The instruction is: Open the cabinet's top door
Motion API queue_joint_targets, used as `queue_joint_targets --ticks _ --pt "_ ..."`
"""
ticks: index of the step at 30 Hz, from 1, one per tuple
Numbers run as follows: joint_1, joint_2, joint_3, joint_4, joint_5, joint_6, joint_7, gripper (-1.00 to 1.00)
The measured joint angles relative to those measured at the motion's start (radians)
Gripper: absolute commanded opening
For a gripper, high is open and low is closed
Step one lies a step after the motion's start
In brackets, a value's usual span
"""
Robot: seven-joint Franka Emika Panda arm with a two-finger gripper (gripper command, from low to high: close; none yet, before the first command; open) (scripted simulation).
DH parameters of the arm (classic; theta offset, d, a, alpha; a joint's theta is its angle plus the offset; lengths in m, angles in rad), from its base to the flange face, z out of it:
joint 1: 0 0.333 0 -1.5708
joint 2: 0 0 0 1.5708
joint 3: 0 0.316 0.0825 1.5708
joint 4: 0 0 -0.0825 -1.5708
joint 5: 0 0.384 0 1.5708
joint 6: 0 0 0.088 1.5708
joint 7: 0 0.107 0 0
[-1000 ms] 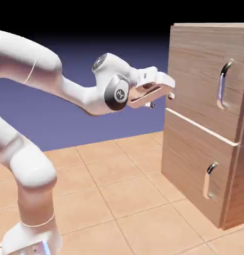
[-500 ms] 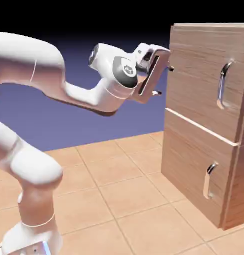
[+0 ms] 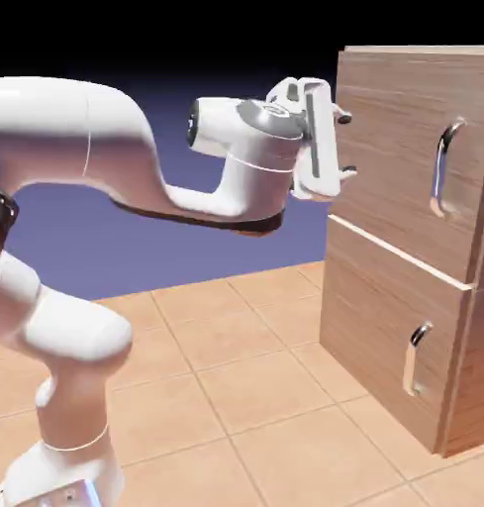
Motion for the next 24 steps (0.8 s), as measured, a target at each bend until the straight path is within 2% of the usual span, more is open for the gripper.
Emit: queue_joint_targets --ticks 20,24 --pt "0.314 -0.078 -0.34 0.212 -0.87 -0.009 -0.282 0.0" --pt "0.389 -0.06 -0.394 0.266 -0.882 -0.012 -0.283 0.0"
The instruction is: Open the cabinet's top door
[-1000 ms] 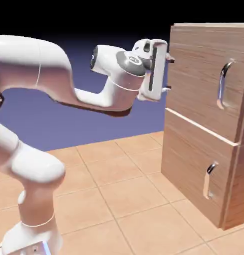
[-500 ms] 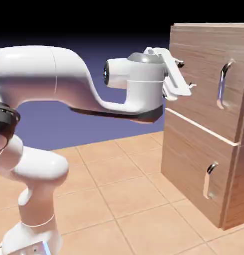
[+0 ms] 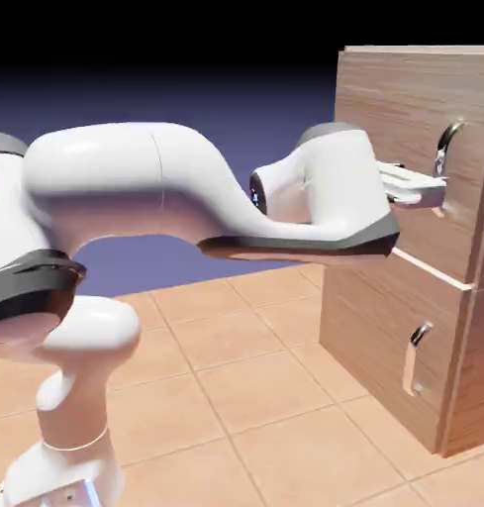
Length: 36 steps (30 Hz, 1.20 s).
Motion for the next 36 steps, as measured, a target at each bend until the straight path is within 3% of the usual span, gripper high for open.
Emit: queue_joint_targets --ticks 3,4,18,36 --pt "0.109 0.028 -0.076 0.078 -0.005 -0.005 0.003 0.0" --pt "0.128 0.033 -0.089 0.092 -0.006 -0.006 0.003 -1.0" --pt "-0.307 0.197 0.241 -0.115 0.0 -0.107 0.252 -1.0" --pt "-0.881 -0.029 0.844 -0.559 0.672 -0.402 -0.142 -1.0"
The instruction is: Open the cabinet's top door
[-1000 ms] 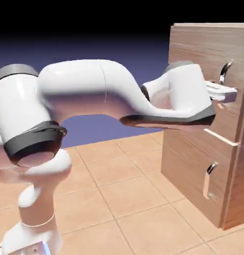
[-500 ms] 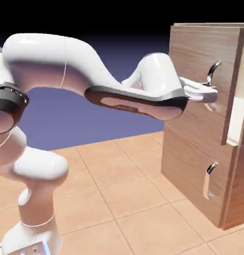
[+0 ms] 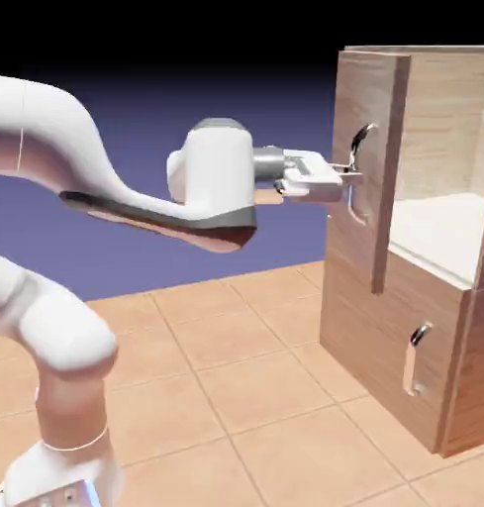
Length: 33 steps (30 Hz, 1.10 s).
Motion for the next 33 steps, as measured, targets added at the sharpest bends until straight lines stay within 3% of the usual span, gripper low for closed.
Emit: queue_joint_targets --ticks 9,17,25,33 --pt "-0.071 -0.164 0.274 -0.152 0.392 -0.23 -0.172 -1.0" --pt "-0.042 -0.224 0.547 -0.182 0.738 -0.512 -0.256 -1.0" --pt "-0.045 -0.145 0.837 -0.08 1.028 -0.826 -0.262 -1.0" --pt "-0.171 0.022 1.127 0.14 1.233 -1.143 -0.226 -1.0"
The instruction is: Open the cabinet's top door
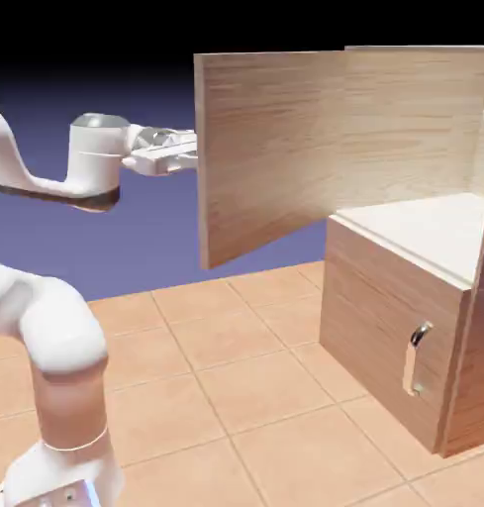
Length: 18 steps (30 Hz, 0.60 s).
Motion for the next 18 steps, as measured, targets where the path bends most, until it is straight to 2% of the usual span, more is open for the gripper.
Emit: queue_joint_targets --ticks 9,18 --pt "-0.271 0.169 0.326 0.288 0.117 -0.297 0.047 -1.0" --pt "-0.597 0.191 0.621 0.521 0.192 -0.461 0.038 -1.0"
